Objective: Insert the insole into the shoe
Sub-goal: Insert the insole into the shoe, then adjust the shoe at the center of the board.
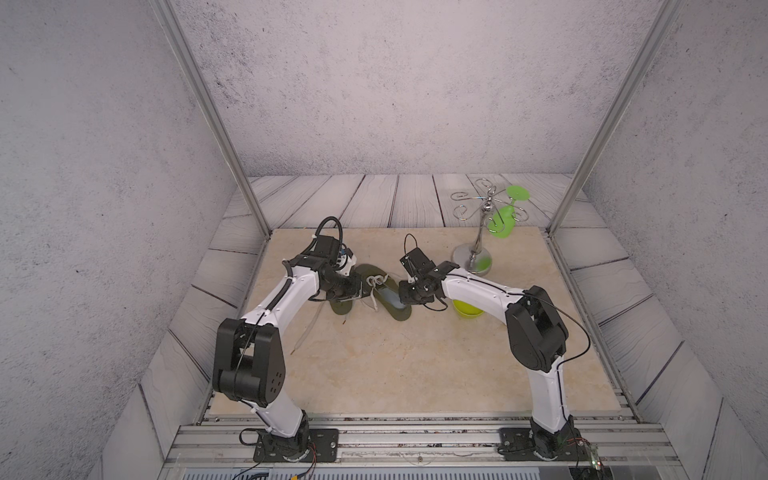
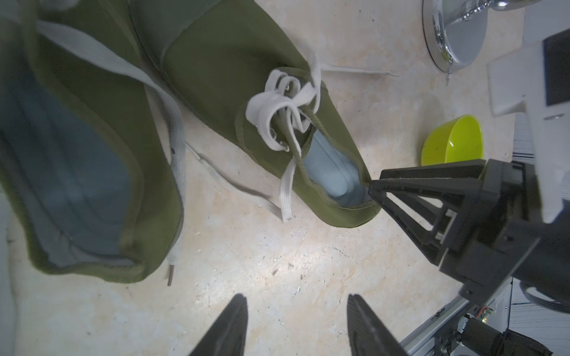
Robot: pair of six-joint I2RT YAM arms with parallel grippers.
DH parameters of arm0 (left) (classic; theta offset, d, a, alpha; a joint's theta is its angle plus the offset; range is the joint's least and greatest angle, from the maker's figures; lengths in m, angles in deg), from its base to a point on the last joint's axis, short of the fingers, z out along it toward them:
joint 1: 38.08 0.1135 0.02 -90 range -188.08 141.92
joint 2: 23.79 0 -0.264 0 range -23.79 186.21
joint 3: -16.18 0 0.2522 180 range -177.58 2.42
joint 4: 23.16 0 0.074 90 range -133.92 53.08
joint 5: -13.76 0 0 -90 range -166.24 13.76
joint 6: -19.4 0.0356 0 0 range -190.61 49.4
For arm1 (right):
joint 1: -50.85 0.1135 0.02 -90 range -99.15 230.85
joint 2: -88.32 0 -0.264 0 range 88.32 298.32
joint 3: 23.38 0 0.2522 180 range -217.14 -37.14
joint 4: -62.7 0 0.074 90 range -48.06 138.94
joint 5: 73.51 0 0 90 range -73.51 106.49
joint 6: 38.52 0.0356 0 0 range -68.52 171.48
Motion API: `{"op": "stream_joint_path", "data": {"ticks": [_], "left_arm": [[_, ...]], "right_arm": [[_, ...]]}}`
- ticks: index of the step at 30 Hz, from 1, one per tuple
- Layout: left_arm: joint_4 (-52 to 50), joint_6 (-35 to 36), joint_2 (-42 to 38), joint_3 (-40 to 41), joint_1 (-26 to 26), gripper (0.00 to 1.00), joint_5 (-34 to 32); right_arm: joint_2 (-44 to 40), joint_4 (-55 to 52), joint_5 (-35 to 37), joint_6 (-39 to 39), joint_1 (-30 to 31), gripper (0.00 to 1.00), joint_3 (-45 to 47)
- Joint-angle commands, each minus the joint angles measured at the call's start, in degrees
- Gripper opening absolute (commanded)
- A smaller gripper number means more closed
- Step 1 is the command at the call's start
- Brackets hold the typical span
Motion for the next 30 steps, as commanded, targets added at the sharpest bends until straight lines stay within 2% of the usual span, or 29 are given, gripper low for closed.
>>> {"op": "stream_joint_path", "data": {"ticks": [1, 7, 14, 20, 26, 30], "left_arm": [[2.4, -1.6, -1.5, 1.9, 0.0, 0.55, 1.3], [2.0, -1.9, -0.8, 1.3, -2.4, 0.55, 0.0], [0.1, -1.0, -3.5, 0.7, -1.4, 0.58, -3.4], [-1.1, -1.4, -2.9, 1.0, -1.0, 0.58, -1.7], [-3.9, 0.1, -5.0, 0.4, 2.3, 0.59, -3.8], [-6.4, 2.4, -5.5, -0.9, 6.7, 0.6, -1.7]], "right_arm": [[-2.1, -0.4, 0.7, -0.6, 0.5, 0.33, 0.8], [-5.6, -3.2, 4.0, -6.0, 0.7, 0.37, 2.2], [-7.7, -8.3, 0.9, -17.8, 0.8, 0.39, 1.0], [-6.7, -10.1, 1.4, -18.2, 0.8, 0.44, -0.1], [-9.8, -8.8, 1.5, -18.8, 1.9, 0.53, 5.7], [-11.0, -6.4, 0.0, -21.1, 2.2, 0.56, 9.4]]}}
